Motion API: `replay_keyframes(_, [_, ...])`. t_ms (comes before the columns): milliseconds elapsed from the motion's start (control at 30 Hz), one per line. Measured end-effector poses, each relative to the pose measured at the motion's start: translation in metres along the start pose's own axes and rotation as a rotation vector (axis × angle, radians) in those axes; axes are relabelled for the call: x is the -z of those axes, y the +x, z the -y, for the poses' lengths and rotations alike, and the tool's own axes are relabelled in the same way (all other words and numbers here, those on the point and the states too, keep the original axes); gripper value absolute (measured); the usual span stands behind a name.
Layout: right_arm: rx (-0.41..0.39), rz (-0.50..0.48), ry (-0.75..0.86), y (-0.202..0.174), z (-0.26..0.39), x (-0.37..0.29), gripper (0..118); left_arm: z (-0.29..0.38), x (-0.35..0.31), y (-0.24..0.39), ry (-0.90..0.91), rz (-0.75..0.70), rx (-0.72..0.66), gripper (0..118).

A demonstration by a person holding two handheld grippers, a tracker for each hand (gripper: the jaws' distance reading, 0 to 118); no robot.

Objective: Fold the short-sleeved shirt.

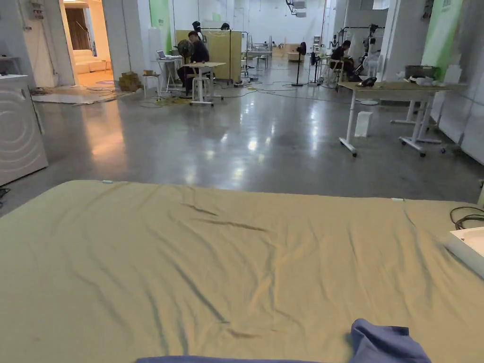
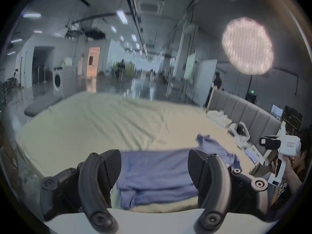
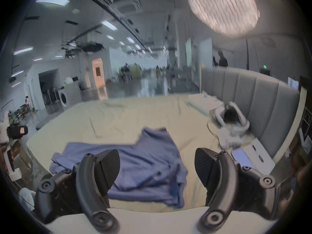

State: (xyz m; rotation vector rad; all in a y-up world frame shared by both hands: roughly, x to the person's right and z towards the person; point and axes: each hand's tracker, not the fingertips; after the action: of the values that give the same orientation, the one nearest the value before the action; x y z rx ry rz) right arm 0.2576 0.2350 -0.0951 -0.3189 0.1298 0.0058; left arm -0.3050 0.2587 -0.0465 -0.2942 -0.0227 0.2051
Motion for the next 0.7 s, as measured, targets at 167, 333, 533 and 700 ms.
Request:
replay_keyframes(167, [-0.059, -0.058, 0.086, -0.032, -0.018, -0.015, 97, -0.017, -0.031, 0.040, 0.092, -0.061, 0.092, 86])
replay_keyframes(333, [-0.051, -0.128, 0.100, -0.045, -0.015, -0.019, 83, -0.018, -0.044, 0.053, 0.114, -0.099, 0.139, 85])
replay_keyframes(533, [-0.043, -0.146, 0.073, -0.048, -0.006, -0.021, 12, -0.012, -0.047, 0.049, 0.142, -0.083, 0.115, 2])
replay_keyframes(700, [-0.067, -0.127, 0.067, -0.050, -0.009, -0.026, 0, -0.015, -0.057, 0.051, 0.184, -0.067, 0.116, 1])
